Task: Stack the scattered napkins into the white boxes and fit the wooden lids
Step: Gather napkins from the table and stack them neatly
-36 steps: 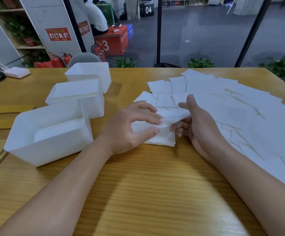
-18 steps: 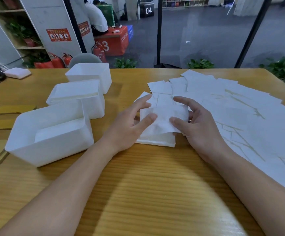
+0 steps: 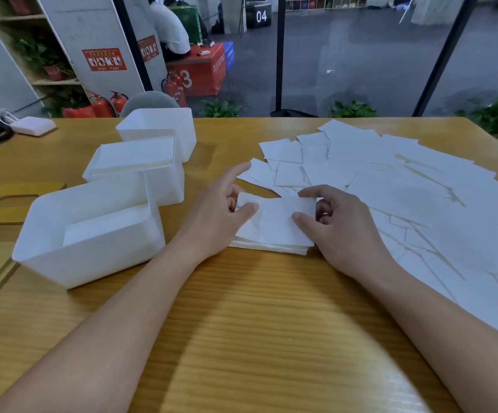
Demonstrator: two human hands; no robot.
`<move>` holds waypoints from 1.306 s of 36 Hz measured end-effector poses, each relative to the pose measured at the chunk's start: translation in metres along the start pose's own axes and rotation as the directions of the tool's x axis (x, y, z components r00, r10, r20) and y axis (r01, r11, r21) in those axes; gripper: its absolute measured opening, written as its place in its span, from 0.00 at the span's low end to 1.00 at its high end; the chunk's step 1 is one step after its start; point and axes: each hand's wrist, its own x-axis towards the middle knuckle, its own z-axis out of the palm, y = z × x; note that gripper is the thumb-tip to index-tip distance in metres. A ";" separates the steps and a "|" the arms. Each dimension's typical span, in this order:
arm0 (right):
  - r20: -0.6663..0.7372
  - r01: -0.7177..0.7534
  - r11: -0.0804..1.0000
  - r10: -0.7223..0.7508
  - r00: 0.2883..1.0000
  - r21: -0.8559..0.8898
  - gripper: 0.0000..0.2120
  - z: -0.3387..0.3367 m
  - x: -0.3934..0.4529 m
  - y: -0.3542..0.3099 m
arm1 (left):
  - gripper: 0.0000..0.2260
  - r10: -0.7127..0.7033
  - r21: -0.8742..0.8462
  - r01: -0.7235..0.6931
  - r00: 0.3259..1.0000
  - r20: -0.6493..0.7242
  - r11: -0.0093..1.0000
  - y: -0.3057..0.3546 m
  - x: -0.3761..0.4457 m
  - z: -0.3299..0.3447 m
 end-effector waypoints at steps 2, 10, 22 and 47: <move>0.002 0.001 1.000 -0.001 1.000 -0.029 0.14 0.001 0.000 0.001 | 0.32 -0.009 0.023 0.009 1.000 0.002 1.000 -0.001 0.000 -0.001; 0.032 -0.014 0.999 0.016 0.999 -0.053 0.16 0.003 0.000 0.004 | 0.27 -0.036 0.075 0.035 0.999 0.001 0.997 -0.002 0.000 -0.004; 0.049 0.157 0.950 -0.149 0.988 -0.271 0.19 0.002 0.000 0.006 | 0.20 0.014 0.245 -0.026 0.999 0.049 0.969 -0.006 -0.001 0.000; 0.296 0.272 0.702 -0.092 0.951 -0.658 0.40 0.014 0.008 0.003 | 0.17 0.008 0.266 -0.052 0.986 0.164 0.963 -0.007 -0.001 0.004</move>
